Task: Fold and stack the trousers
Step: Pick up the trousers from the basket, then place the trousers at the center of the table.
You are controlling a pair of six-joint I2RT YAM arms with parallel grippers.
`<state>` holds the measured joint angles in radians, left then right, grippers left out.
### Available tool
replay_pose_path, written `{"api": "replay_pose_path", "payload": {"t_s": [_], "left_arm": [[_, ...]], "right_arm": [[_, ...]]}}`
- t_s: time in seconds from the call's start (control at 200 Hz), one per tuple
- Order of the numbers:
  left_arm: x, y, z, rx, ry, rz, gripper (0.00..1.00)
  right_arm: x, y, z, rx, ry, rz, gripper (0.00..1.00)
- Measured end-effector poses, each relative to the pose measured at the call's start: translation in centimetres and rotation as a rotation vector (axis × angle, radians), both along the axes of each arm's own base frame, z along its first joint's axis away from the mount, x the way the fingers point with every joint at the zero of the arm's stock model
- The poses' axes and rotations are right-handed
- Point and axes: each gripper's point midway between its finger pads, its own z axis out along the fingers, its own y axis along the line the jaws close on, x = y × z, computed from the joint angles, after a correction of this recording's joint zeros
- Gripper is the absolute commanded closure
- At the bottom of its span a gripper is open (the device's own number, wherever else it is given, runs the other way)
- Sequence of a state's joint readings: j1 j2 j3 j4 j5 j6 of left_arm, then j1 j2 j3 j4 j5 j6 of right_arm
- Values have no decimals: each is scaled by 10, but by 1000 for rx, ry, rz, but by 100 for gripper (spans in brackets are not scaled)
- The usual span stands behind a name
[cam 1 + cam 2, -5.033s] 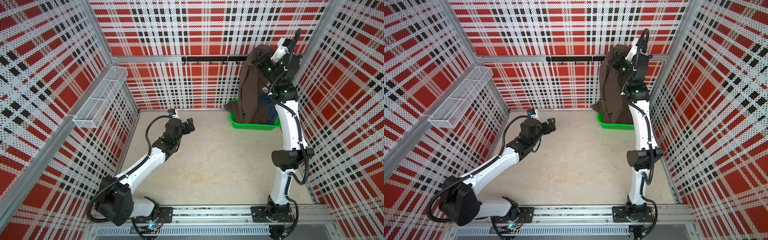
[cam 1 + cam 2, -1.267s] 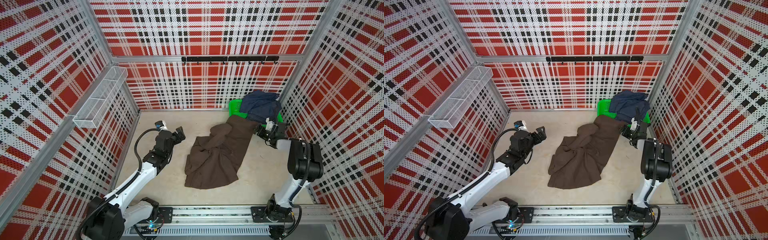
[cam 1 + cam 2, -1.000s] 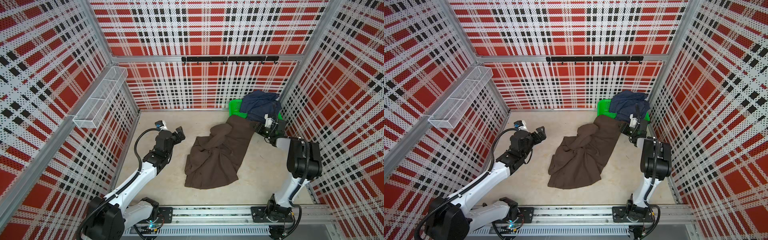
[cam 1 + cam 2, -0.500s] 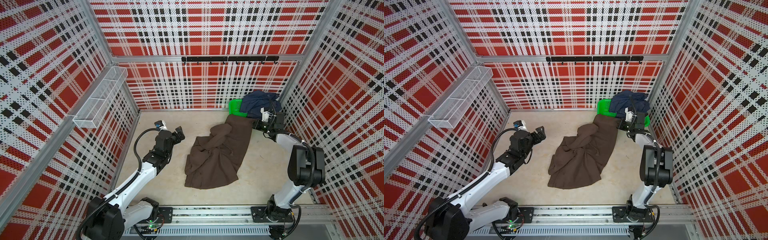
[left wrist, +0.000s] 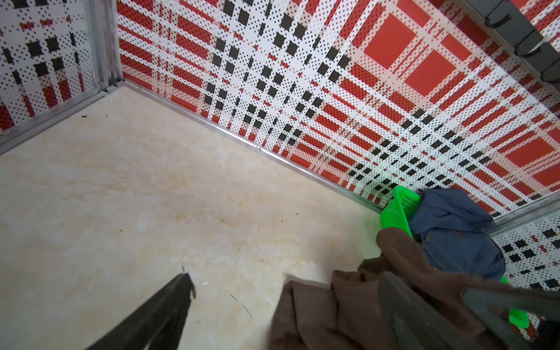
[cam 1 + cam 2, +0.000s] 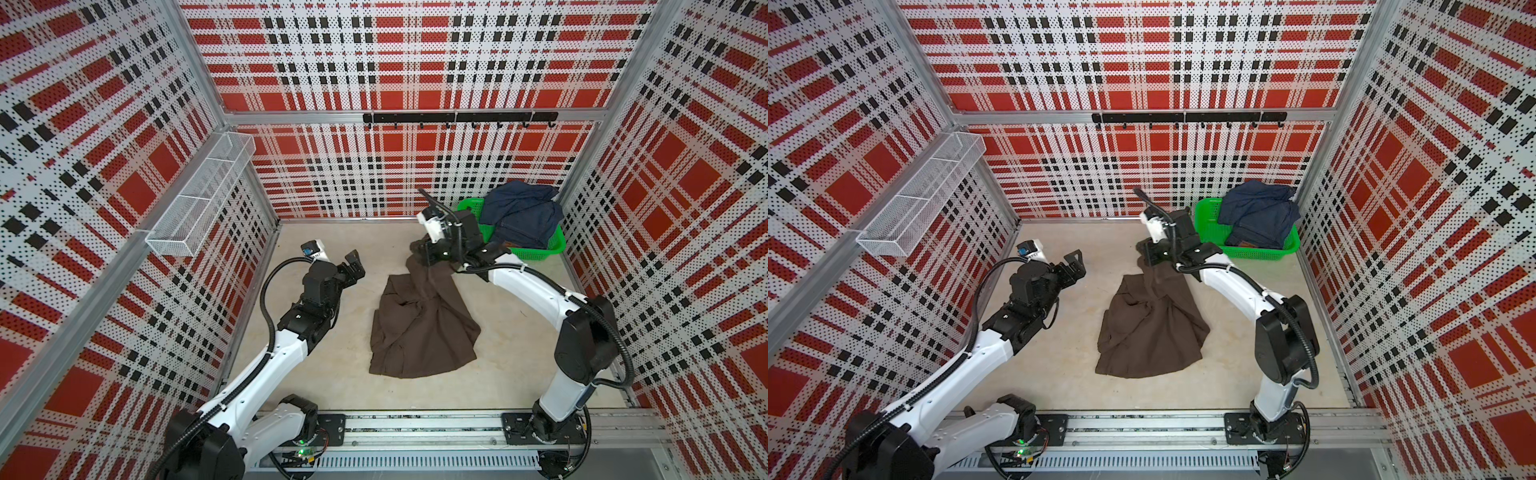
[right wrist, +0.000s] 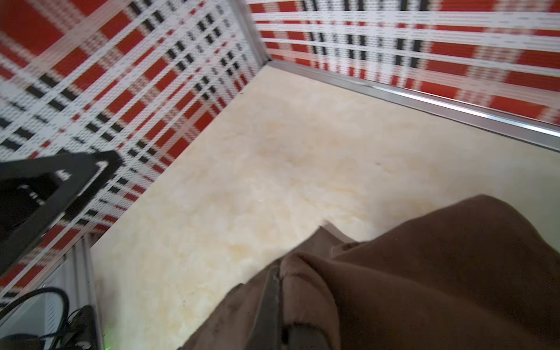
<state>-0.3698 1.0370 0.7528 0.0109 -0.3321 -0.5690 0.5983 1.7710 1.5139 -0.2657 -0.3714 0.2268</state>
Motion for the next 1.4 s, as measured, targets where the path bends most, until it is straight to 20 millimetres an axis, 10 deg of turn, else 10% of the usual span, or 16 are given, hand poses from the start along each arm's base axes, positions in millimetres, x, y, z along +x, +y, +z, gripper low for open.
{"api": "replay_pose_path", "payload": {"t_s": [0.2,0.326,0.516,0.676,0.947,1.398], "left_arm": [[-6,15,11,2,-25,34,2],[-8,19,10,15,-16,42,2],[-10,19,1,39,22,26,2],[-16,7,-18,54,79,-28,2],[-42,-40,-73,81,219,-203,2],[-33,-157,-114,182,370,-546,2]], "right_arm": [[-28,23,-51,-73,103,57,100],[-37,3,-94,-149,199,11,43],[-61,-49,-148,-321,315,-122,16],[-79,-92,-133,-362,302,-275,3],[-103,-137,-82,-189,276,-508,0],[-181,-166,-176,-2,669,-741,4]]}}
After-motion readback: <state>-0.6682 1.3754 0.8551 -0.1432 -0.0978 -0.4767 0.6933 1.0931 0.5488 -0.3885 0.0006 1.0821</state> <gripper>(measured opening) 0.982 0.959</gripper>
